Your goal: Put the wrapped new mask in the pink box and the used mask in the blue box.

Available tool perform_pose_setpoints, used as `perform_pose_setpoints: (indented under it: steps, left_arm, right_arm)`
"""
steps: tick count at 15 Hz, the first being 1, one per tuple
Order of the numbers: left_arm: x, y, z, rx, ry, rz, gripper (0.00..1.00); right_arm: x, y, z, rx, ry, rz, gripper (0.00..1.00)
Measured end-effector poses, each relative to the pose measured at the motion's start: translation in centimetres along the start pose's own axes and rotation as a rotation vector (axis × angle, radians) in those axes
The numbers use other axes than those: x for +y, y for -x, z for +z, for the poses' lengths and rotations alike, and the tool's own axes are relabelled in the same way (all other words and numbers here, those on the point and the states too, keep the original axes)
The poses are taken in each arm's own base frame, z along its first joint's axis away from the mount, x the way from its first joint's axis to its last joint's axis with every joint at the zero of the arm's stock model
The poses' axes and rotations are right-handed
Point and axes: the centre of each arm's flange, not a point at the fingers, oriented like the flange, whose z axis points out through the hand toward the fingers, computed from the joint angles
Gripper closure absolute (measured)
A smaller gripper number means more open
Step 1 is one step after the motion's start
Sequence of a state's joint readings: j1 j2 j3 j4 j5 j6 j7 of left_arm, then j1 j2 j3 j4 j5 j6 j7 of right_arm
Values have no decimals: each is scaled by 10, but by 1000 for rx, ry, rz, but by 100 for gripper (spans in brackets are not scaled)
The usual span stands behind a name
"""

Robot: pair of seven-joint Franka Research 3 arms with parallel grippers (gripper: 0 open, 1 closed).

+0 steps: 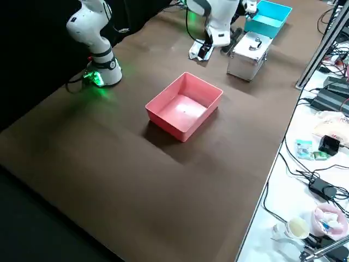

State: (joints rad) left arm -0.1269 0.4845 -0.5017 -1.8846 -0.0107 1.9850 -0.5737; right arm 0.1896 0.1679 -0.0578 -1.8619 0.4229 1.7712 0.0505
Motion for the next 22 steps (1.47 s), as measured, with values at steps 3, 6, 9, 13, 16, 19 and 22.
perform_pose_setpoints:
  steps: [3,6,9,13,16,19,22]
  left_arm:
    - [11,30,47,16,-11,-12,3]
    - [10,49,82,27,-18,-16,4]
    - [6,53,93,19,-25,-40,28]
    - [6,53,93,33,-42,-85,77]
    - [4,52,92,31,-47,-94,98]
    - [-2,44,71,14,-68,-112,98]
    - [-27,21,-3,38,-74,-170,98]
  right_arm:
    - [-23,2,71,-83,-70,19,1]
    - [-50,-1,144,-126,-80,22,1]
    - [-74,7,221,-160,-69,29,1]
    - [-95,24,279,-236,-61,-12,1]
    - [-97,25,298,-231,-63,-15,1]
    - [-103,27,314,-221,-75,-24,1]
    - [-109,32,327,-222,-75,-27,1]
